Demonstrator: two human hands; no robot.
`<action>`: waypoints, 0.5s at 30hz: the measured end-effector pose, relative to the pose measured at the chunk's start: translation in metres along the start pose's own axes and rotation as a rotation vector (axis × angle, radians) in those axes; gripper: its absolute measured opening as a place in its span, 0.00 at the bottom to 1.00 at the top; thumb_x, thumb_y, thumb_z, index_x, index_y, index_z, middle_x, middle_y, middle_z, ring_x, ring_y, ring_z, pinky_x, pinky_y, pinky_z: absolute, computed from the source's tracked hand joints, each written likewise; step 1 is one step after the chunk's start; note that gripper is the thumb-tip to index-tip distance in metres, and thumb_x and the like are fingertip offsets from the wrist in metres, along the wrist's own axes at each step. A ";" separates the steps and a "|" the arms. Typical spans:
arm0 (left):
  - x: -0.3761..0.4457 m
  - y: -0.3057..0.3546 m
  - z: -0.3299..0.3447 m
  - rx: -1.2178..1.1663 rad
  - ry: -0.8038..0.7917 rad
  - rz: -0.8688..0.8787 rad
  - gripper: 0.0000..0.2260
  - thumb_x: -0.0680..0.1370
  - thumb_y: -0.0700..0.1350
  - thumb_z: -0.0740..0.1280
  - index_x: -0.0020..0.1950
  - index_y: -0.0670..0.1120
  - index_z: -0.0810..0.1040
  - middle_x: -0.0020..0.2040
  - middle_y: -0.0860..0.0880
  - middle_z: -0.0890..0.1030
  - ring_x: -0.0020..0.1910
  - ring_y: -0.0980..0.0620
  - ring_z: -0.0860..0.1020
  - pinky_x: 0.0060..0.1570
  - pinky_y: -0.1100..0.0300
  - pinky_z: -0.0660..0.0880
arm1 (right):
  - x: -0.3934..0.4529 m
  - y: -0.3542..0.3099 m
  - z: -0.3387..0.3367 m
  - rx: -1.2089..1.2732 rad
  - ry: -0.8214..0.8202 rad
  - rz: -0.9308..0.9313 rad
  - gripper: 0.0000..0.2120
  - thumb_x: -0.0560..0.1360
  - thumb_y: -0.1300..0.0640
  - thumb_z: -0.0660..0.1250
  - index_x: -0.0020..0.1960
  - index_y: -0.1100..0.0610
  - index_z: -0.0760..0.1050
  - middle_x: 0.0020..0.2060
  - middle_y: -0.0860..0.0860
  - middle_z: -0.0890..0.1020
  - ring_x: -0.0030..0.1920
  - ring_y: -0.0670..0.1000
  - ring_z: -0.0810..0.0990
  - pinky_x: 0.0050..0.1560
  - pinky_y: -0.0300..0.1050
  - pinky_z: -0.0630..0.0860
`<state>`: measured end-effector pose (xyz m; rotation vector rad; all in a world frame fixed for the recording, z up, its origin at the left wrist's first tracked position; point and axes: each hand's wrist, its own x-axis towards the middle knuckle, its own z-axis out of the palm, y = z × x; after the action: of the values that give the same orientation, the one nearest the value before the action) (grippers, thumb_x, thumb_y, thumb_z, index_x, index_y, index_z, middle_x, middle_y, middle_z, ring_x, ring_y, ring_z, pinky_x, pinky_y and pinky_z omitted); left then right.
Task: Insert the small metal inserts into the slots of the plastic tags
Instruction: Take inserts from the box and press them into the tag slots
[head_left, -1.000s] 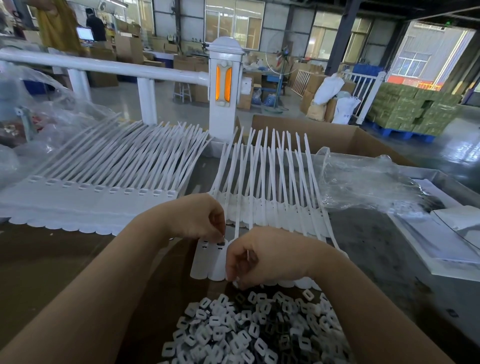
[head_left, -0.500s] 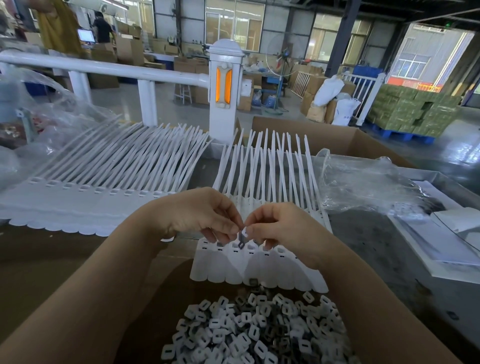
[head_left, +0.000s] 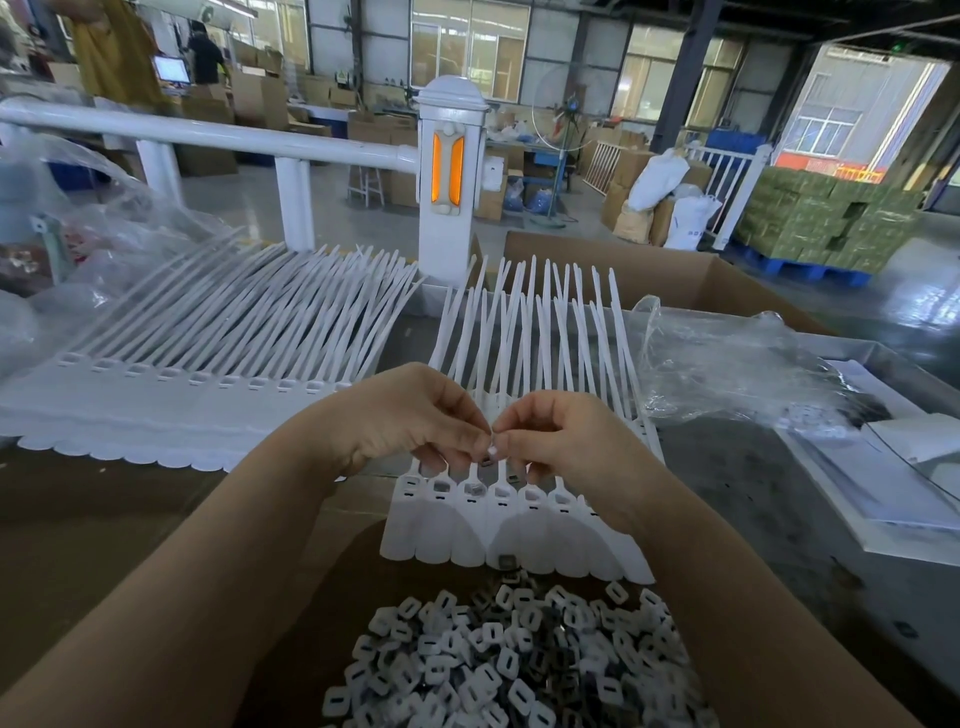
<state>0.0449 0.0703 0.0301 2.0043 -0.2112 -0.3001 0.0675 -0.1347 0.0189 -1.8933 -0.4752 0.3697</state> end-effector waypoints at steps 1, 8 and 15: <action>0.001 0.000 0.000 -0.001 0.008 -0.013 0.01 0.73 0.45 0.75 0.42 0.48 0.85 0.41 0.45 0.86 0.41 0.51 0.85 0.39 0.63 0.79 | 0.000 0.001 0.000 0.016 -0.010 -0.010 0.03 0.75 0.62 0.73 0.47 0.56 0.81 0.34 0.50 0.84 0.31 0.45 0.79 0.33 0.37 0.75; 0.003 -0.006 -0.005 -0.045 0.135 -0.164 0.01 0.72 0.38 0.73 0.41 0.40 0.83 0.34 0.44 0.84 0.33 0.53 0.81 0.32 0.65 0.77 | 0.001 0.009 0.010 -0.446 0.006 -0.108 0.07 0.74 0.61 0.72 0.46 0.49 0.83 0.36 0.45 0.83 0.35 0.37 0.81 0.35 0.29 0.74; 0.006 -0.015 -0.005 -0.053 0.132 -0.265 0.06 0.72 0.37 0.73 0.46 0.36 0.83 0.37 0.42 0.85 0.34 0.51 0.83 0.37 0.59 0.82 | 0.001 0.008 0.017 -0.646 -0.052 -0.192 0.10 0.73 0.60 0.71 0.49 0.47 0.85 0.42 0.41 0.81 0.43 0.42 0.81 0.49 0.41 0.80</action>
<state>0.0520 0.0793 0.0184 1.9915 0.1457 -0.3349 0.0615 -0.1232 0.0057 -2.4324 -0.8815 0.1420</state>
